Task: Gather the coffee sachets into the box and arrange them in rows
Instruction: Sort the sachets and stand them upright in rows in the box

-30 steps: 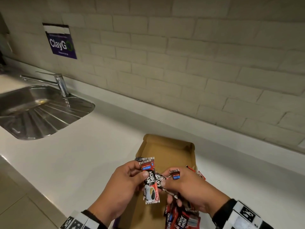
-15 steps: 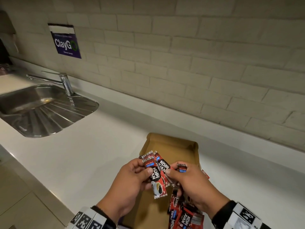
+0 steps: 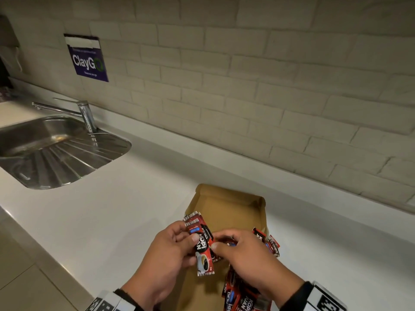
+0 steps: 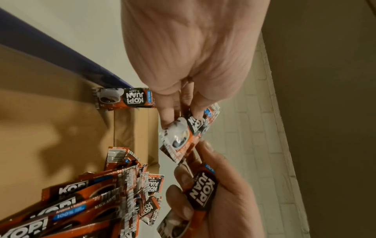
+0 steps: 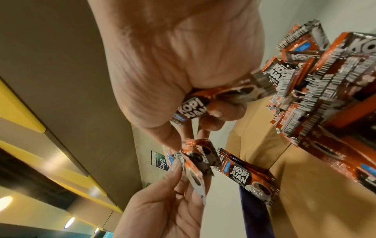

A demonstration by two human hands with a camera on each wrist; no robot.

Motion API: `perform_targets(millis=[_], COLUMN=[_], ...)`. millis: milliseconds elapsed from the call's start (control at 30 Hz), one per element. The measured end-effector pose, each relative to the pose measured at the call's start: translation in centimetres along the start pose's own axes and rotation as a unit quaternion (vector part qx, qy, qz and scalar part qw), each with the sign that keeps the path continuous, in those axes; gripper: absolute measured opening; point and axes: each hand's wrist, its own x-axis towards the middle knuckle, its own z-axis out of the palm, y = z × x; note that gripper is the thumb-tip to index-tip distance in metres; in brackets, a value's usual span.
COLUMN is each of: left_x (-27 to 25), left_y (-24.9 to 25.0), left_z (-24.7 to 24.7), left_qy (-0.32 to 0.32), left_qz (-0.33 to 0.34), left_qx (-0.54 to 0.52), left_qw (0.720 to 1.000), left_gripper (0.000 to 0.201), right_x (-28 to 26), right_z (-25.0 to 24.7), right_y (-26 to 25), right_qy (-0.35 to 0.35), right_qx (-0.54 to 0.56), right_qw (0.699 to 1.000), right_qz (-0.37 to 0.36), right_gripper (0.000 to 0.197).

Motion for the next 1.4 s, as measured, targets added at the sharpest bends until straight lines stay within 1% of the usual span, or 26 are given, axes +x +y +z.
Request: perform_targets(millis=[67,167,267,400,533,567,600,633,667,700,733,767,800,833,867,933,1000,1067,1133,1200,1300,1400], left_x=[0.1,-0.2,-0.6,-0.8,-0.8,-0.8,-0.7,-0.6,-0.5,-0.5,-0.5,-0.5,-0.4,-0.4,-0.4,-0.6,-0.8,-1.0,-1.2,-1.4,-1.5,-1.4], left_y=[0.1,0.5,0.9,1.1,1.2,1.2,1.2,1.3,1.4,1.5,1.7,1.7,1.7,1.7,1.6,1.5,1.4,1.5,1.6,1.7,1.6,1.3], left_z=[0.1,0.6,1.1,1.1,1.2,1.2,1.2,1.1,0.9,0.7,0.5,0.3,0.1,-0.1,-0.2,-0.2,0.1,0.5,1.0,1.4,2.2,2.7], left_qy=[0.003,-0.006,-0.02,-0.031,-0.048,-0.046,-0.04,-0.031,-0.019,-0.006,0.007,0.017,0.023,0.028,0.03,0.027,0.021,0.002,-0.025,-0.048,-0.078,-0.077], left_qz=[0.012,0.022,0.017,0.0,-0.01,-0.008,-0.004,-0.001,0.002,0.004,0.006,0.005,0.004,0.003,0.003,0.001,-0.008,-0.026,-0.038,-0.036,-0.024,-0.017], left_qx=[0.0,0.005,0.001,0.005,0.033,0.04,0.044,0.043,0.04,0.039,0.038,0.035,0.035,0.039,0.046,0.05,0.037,0.012,-0.006,0.016,0.079,0.111], left_qw=[1.0,1.0,1.0,0.999,0.998,0.998,0.998,0.999,0.999,0.999,0.999,0.999,0.999,0.999,0.998,0.998,0.999,1.0,0.999,0.998,0.993,0.991], left_gripper=[0.02,0.021,0.021,0.025,0.026,0.027,0.027,0.027,0.026,0.024,0.023,0.023,0.023,0.023,0.022,0.022,0.022,0.021,0.022,0.023,0.023,0.02], right_x=[0.1,0.4,0.9,1.1,1.5,1.6,1.6,1.7,2.0,2.2,2.3,2.3,2.3,2.2,2.1,2.1,2.2,2.3,2.1,1.6,1.1,0.9], right_z=[0.3,1.0,1.3,1.1,1.3,1.3,1.3,1.1,0.8,0.3,-0.3,-1.1,-1.9,-2.5,-2.9,-3.4,-3.7,-3.9,-4.0,-3.8,-3.1,-2.1], right_y=[0.0,0.2,0.2,0.6,1.1,1.3,1.4,1.6,1.8,2.0,2.1,2.2,2.2,2.3,2.3,2.2,2.2,2.2,2.0,1.4,0.5,0.3], right_qy=[0.01,0.024,0.052,0.047,0.043,0.037,0.024,0.007,-0.011,-0.03,-0.043,-0.049,-0.053,-0.06,-0.067,-0.07,-0.056,-0.045,-0.055,-0.074,-0.106,-0.13], right_qx=[-0.003,-0.02,-0.054,-0.067,-0.079,-0.068,-0.023,0.062,0.173,0.294,0.403,0.476,0.516,0.534,0.539,0.529,0.506,0.48,0.46,0.433,0.401,0.363], right_qw=[1.0,0.999,0.997,0.996,0.995,0.996,0.999,0.998,0.984,0.952,0.908,0.869,0.845,0.834,0.831,0.839,0.855,0.87,0.88,0.893,0.906,0.92], right_qz=[-0.011,-0.025,-0.031,-0.035,-0.039,-0.033,-0.019,0.003,0.037,0.075,0.107,0.126,0.132,0.129,0.12,0.104,0.096,0.098,0.1,0.098,0.088,0.067], right_gripper=[0.011,0.023,0.018,0.017,0.015,0.015,0.014,0.016,0.021,0.027,0.036,0.043,0.047,0.049,0.049,0.048,0.046,0.045,0.044,0.043,0.037,0.036])
